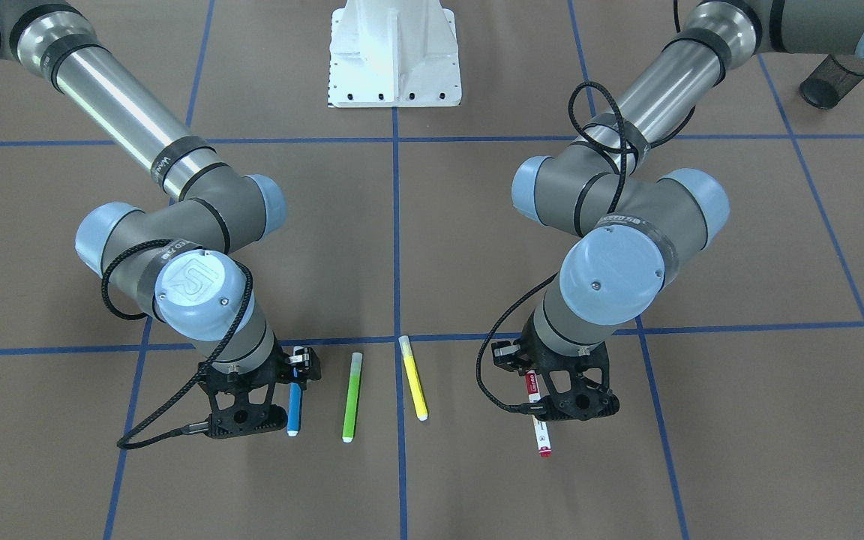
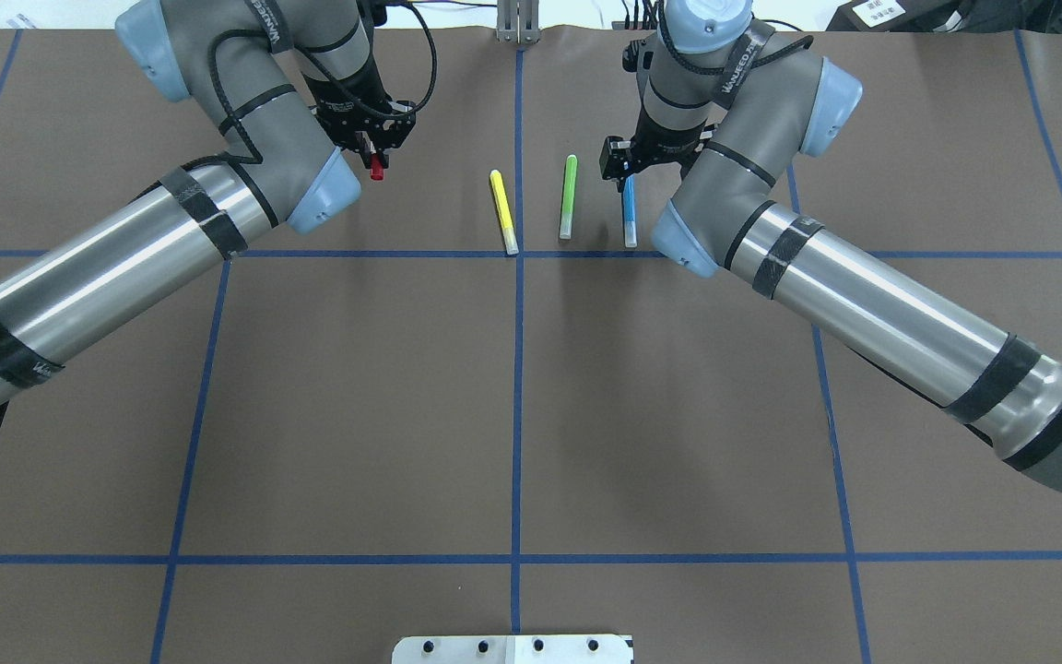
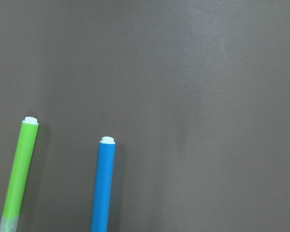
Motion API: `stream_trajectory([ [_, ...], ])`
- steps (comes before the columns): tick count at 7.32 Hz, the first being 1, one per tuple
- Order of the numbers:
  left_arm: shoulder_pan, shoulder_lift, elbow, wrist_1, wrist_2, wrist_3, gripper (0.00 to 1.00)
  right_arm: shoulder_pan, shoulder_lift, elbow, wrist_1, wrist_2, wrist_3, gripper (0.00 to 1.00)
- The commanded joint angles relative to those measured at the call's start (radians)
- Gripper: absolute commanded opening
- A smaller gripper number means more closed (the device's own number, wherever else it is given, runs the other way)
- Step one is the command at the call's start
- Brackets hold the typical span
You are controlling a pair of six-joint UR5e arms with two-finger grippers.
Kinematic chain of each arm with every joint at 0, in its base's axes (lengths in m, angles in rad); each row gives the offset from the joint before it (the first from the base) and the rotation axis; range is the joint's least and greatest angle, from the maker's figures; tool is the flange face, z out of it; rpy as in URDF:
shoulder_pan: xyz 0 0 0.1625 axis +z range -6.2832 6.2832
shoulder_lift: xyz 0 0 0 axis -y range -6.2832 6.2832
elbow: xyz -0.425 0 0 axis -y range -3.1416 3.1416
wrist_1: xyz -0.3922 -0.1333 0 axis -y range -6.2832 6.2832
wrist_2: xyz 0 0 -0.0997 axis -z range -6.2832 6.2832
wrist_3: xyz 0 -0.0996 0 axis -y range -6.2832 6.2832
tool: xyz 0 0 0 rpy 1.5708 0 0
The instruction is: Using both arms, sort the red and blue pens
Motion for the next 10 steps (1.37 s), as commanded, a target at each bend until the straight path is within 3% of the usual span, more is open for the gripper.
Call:
stream_trajectory([
  [1,-0.001,0.002,0.0,0.001,0.0,0.001,0.0,-0.033,0.015,-0.007,0.004,-0.01,0.067,0.95],
  [6,-0.001,0.002,0.0,0.001,0.0,0.001,0.0,-0.048,0.01,-0.014,0.003,-0.007,0.123,0.78],
  [10,-0.001,0.002,0.0,-0.001,0.002,0.001,0.0,-0.048,0.007,-0.037,-0.002,0.0,0.129,0.75],
])
